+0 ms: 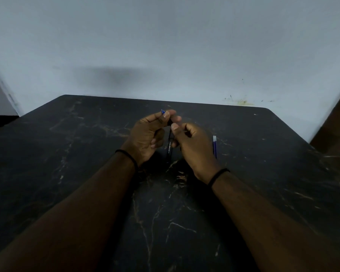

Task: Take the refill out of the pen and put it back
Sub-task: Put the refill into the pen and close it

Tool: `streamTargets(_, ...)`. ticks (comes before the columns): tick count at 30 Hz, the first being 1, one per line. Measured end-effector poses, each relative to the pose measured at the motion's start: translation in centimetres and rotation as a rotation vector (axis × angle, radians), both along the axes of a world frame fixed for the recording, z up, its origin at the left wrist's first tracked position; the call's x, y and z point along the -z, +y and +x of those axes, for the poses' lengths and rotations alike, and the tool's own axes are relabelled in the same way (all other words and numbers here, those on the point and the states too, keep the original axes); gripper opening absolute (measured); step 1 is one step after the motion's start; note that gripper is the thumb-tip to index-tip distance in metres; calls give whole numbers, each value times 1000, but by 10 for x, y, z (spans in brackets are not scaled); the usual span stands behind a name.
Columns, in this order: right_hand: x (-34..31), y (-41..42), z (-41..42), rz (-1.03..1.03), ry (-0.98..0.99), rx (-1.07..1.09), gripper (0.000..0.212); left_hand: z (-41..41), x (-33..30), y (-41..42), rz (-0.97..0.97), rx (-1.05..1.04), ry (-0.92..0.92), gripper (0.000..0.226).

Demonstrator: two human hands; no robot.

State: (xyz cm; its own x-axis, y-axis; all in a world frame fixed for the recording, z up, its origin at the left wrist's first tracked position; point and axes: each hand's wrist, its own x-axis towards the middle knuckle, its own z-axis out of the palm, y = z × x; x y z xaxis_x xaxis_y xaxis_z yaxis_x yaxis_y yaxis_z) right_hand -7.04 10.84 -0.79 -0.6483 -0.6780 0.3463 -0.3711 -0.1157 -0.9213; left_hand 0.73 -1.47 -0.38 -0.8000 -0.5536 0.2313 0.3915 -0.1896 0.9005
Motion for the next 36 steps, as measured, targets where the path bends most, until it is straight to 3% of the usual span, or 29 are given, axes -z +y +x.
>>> streamTargets(3, 0, -2, -2, 67, 15, 23, 37, 2, 1, -1, -2, -5, -18, 20)
streamTargets(12, 4, -3, 0, 40, 107, 17, 14, 5, -3, 3, 32, -46, -36, 20)
streamTargets(19, 1, -7, -1, 92, 199, 110, 32, 5, -3, 2, 35, -28, -33, 20)
streamTargets(24, 5, -6, -7, 59, 239, 162, 9, 0, -3, 2, 42, -37, -55, 19)
streamTargets(29, 5, -6, -7, 70, 225, 137, 11, 1, -5, 6, 49, -54, -68, 18)
streamTargets(33, 4, -5, -5, 124, 355, 170, 32, 1, -6, 7, 49, -53, -75, 18)
streamTargets(36, 3, -3, -6, 93, 296, 155, 19, 1, -5, 7, 49, -40, -74, 19)
